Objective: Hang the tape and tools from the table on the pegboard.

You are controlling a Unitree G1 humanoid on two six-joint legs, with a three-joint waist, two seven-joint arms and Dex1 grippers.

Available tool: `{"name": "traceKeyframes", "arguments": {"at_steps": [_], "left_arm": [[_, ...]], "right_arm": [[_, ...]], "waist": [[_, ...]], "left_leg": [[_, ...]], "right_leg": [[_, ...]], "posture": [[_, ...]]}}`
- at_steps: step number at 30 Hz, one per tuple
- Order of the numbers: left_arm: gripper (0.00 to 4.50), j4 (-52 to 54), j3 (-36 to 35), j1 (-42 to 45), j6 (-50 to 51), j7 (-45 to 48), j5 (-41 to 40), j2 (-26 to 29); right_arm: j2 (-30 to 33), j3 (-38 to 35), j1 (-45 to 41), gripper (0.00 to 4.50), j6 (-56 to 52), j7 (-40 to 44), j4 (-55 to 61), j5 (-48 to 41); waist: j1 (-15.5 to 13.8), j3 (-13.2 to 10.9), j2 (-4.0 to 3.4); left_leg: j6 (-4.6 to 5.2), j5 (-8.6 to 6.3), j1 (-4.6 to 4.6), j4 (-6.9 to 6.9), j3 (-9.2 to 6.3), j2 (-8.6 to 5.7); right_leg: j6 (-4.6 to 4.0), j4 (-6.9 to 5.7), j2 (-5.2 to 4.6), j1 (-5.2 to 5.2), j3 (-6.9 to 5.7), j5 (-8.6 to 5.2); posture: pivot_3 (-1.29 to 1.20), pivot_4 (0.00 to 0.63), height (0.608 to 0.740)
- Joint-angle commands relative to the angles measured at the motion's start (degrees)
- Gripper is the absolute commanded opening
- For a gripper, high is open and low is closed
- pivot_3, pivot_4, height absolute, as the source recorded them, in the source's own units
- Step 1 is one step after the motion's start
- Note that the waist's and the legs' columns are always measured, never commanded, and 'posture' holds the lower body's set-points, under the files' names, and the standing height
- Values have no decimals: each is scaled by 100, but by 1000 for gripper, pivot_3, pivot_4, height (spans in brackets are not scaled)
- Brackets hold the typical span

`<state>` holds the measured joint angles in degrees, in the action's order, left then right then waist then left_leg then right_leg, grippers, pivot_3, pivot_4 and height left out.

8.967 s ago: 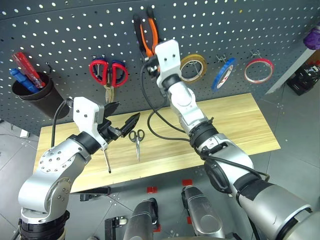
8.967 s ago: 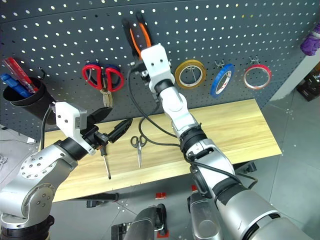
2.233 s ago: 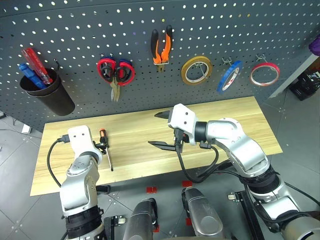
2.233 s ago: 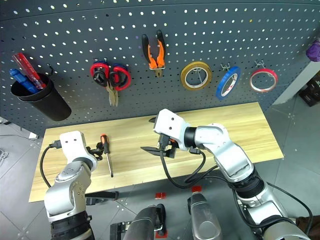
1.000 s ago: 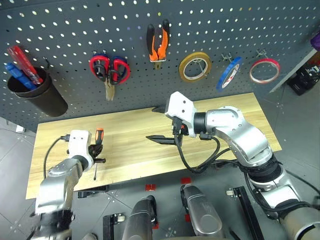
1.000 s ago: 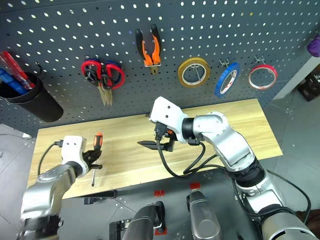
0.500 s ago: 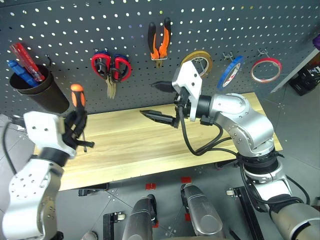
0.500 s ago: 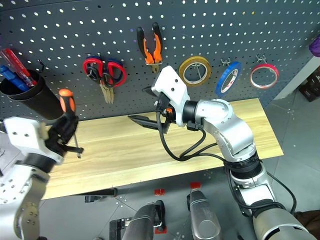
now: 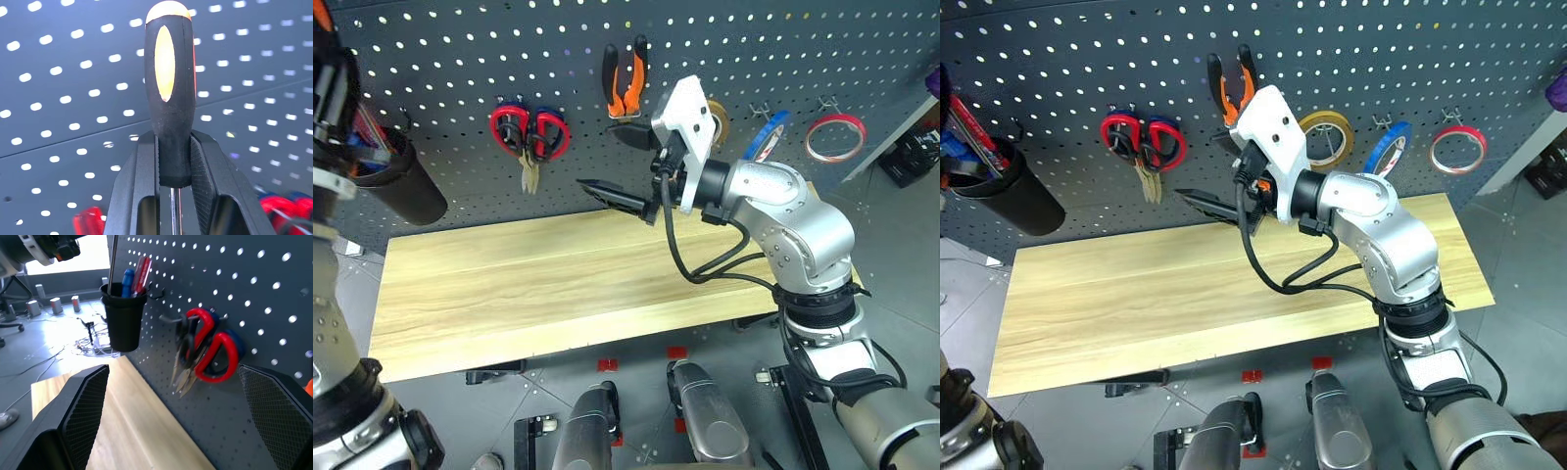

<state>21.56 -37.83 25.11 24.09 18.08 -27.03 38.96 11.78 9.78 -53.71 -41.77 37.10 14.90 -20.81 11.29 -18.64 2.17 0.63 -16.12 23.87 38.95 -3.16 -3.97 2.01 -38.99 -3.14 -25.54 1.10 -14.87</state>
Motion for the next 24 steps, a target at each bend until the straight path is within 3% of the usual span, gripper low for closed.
{"name": "traceKeyframes", "arguments": {"at_steps": [1,11,24], "left_arm": [[513,-347,-2,106,-660,31,221,62],[513,-828,97,341,-1190,-2,129,186],[513,-1398,-160,-11,-1687,9,506,384]], "right_arm": [[-164,-20,-252,4500,230,-143,56,15],[-171,60,-320,4500,233,-144,82,-29],[-226,121,-320,4500,295,-49,17,-73]], "waist": [[0,0,0],[1,4,4],[6,18,16]], "left_leg": [[-1,1,1,0,0,5],[-38,24,1,2,8,40],[-45,29,8,0,12,47]], "right_leg": [[-6,0,0,-2,-9,4],[-31,-8,15,-10,-39,20],[-38,-10,20,-25,-41,24]], "posture": [[-288,261,740],[-297,254,740],[-281,253,740]]}}
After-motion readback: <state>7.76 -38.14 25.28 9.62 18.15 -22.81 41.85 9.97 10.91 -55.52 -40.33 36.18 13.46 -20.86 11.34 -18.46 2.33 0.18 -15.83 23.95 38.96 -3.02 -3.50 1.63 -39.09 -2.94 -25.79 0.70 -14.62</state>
